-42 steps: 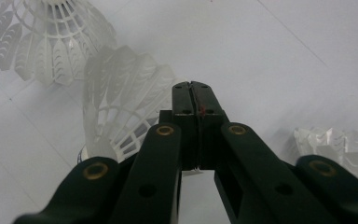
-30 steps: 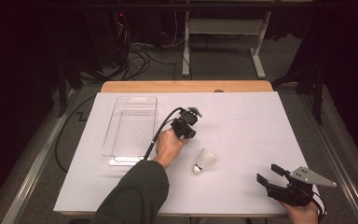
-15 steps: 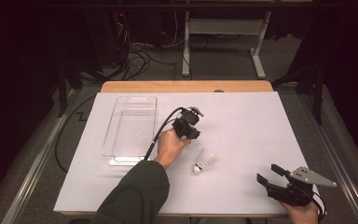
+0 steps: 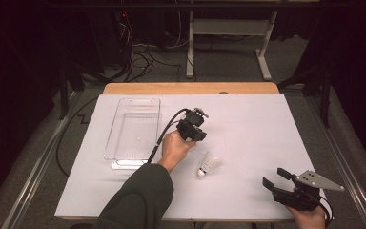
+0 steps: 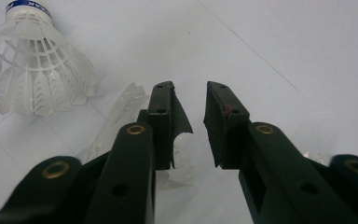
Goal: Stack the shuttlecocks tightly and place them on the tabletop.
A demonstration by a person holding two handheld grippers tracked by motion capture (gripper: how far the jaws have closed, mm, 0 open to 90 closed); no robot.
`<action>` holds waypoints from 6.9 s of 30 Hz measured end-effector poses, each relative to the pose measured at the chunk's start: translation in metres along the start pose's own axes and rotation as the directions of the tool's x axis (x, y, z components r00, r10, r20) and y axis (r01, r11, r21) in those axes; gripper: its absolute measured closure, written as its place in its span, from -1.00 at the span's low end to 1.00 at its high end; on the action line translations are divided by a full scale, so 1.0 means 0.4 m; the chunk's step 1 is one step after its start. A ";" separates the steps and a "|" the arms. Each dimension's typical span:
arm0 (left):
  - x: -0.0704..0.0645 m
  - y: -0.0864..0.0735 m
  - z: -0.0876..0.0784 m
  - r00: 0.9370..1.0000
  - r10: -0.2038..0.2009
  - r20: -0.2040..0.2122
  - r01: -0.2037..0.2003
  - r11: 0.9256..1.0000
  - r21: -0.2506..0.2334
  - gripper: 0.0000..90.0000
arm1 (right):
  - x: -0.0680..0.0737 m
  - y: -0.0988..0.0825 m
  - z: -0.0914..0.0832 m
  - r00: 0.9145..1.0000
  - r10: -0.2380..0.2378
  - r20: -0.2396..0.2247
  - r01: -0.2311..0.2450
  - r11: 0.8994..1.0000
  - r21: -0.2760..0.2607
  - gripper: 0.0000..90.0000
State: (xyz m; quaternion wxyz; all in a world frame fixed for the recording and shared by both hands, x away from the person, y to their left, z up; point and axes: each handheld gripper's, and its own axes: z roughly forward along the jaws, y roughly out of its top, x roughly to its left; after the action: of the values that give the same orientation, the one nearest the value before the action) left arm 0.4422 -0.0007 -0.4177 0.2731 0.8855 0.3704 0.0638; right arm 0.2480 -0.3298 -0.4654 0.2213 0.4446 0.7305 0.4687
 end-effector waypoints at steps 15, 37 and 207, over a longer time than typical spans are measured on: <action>-0.002 0.002 -0.010 1.000 0.007 0.030 -0.006 1.000 -0.022 0.39 | 0.001 0.000 0.000 1.000 0.007 0.000 -0.007 1.000 0.003 -0.36; -0.010 0.001 -0.031 0.999 0.015 0.046 -0.012 0.999 -0.051 0.32 | 0.000 0.000 0.000 1.000 -0.001 -0.001 0.001 1.000 0.002 -0.36; -0.039 -0.372 -0.214 0.998 -0.044 0.033 0.050 0.983 -0.178 -0.08 | 0.003 0.001 0.004 1.000 -0.005 0.006 0.005 1.000 0.006 -0.36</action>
State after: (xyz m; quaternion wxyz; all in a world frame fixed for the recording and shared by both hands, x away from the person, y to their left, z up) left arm 0.3116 0.1118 -0.4230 0.3581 0.8493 0.3800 0.0772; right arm 0.2486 -0.3279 -0.4655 0.2230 0.4450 0.7324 0.4646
